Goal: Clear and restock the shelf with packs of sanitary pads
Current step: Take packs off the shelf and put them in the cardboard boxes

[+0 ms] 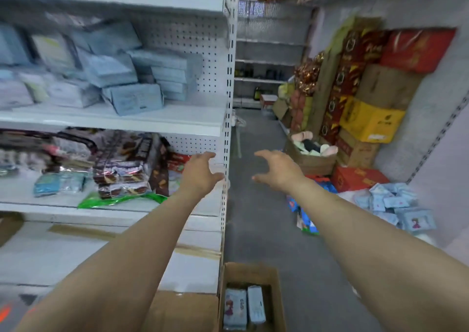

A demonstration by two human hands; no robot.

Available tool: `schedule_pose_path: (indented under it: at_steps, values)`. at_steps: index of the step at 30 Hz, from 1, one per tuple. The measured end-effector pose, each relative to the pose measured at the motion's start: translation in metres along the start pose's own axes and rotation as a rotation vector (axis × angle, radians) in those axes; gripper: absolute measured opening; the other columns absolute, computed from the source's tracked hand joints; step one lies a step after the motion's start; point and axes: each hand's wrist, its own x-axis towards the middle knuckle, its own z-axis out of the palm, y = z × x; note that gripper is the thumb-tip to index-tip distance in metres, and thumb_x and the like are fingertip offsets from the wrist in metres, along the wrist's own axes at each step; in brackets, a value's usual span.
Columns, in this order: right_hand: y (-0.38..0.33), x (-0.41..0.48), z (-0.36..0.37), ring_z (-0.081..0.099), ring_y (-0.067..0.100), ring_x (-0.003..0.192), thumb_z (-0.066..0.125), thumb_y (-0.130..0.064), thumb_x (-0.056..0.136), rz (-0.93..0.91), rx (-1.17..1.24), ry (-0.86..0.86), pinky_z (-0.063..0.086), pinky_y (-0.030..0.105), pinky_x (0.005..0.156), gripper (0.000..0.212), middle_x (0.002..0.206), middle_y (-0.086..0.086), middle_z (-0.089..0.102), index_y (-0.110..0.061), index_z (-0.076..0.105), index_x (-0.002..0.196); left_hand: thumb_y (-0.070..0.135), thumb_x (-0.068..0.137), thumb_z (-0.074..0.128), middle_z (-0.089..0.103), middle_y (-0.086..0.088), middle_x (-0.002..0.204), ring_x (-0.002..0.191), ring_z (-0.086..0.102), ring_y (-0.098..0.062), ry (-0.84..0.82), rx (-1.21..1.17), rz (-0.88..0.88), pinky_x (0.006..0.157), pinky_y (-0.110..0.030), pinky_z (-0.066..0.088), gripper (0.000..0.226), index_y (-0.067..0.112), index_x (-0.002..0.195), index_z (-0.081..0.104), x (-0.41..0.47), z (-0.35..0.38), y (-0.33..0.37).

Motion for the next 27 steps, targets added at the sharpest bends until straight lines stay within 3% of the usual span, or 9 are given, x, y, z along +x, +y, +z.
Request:
schedule_pose_path:
  at_steps: [7,14,27]
  values:
    - [-0.106,-0.002,-0.068,0.044,0.027,0.137,0.079,-0.039,0.084,-0.171,0.002,0.114,0.041,0.036,0.106,0.079,0.15,0.007,0.046,-0.025,0.041,0.151,0.027,0.081,0.079,0.048,-0.016,0.142,0.129,0.047,-0.036,0.173,0.093,0.049,0.109,-0.039,0.038,0.068,0.017,0.142,0.052,-0.019,-0.13,0.01]
    - [-0.205,0.055,-0.065,0.048,0.022,0.133,0.076,-0.045,0.085,-0.244,0.056,0.161,0.041,0.037,0.105,0.073,0.15,0.002,0.044,-0.029,0.043,0.149,0.036,0.085,0.076,0.043,-0.011,0.146,0.129,0.047,-0.031,0.246,0.08,0.014,0.103,-0.042,0.044,0.07,0.019,0.145,0.046,0.023,-0.212,-0.039]
    - [-0.321,0.208,-0.025,0.053,0.022,0.131,0.068,-0.054,0.089,-0.078,0.25,0.192,0.045,0.036,0.106,0.065,0.149,0.002,0.051,-0.02,0.052,0.143,0.057,0.083,0.071,0.045,-0.014,0.145,0.134,0.042,-0.033,0.284,-0.104,-0.107,0.105,-0.044,0.04,0.084,0.008,0.145,0.042,0.17,-0.301,-0.163]
